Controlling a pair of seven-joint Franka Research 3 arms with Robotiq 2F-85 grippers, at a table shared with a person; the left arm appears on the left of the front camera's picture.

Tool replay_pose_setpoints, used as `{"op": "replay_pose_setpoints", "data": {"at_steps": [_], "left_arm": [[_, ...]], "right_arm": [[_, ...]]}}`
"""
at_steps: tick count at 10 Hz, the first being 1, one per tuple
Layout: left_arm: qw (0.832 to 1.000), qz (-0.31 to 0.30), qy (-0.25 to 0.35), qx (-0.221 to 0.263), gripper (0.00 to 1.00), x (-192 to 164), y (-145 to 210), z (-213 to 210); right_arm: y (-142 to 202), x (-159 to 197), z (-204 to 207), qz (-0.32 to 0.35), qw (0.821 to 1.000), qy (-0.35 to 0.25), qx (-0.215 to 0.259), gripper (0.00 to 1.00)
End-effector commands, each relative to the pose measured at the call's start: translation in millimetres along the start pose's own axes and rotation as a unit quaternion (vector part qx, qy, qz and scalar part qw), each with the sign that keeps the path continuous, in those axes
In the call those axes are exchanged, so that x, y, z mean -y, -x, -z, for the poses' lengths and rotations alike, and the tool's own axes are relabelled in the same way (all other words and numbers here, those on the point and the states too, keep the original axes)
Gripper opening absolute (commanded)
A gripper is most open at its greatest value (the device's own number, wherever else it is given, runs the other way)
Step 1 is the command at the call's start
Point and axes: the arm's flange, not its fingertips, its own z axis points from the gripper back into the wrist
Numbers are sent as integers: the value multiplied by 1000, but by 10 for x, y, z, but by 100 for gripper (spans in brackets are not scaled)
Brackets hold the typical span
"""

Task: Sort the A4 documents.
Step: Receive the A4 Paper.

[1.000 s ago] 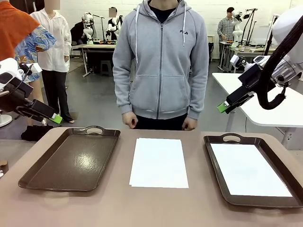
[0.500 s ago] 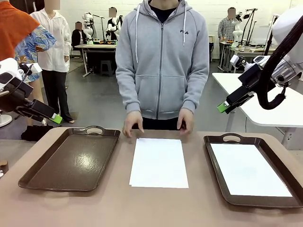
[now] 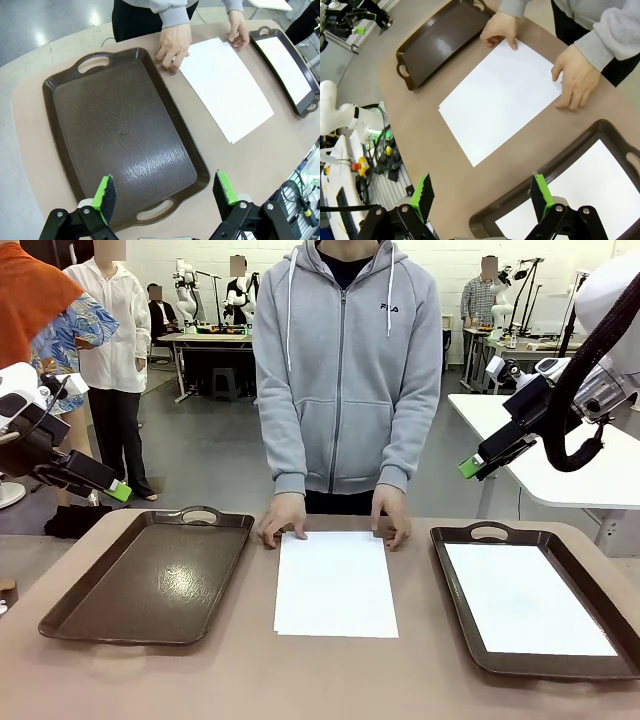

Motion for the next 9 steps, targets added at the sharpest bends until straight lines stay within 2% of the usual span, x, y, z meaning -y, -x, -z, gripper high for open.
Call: {"op": "replay_pose_setpoints", "data": {"at_steps": [1,9], "left_arm": [[1000,-2,4,0,100,-15,9,6],[1000,-2,4,0,100,-15,9,6]], "right_arm": [[-1,-4,14,-1,1000,1,-3,100],[-1,-4,14,-1,1000,1,-3,100]]}}
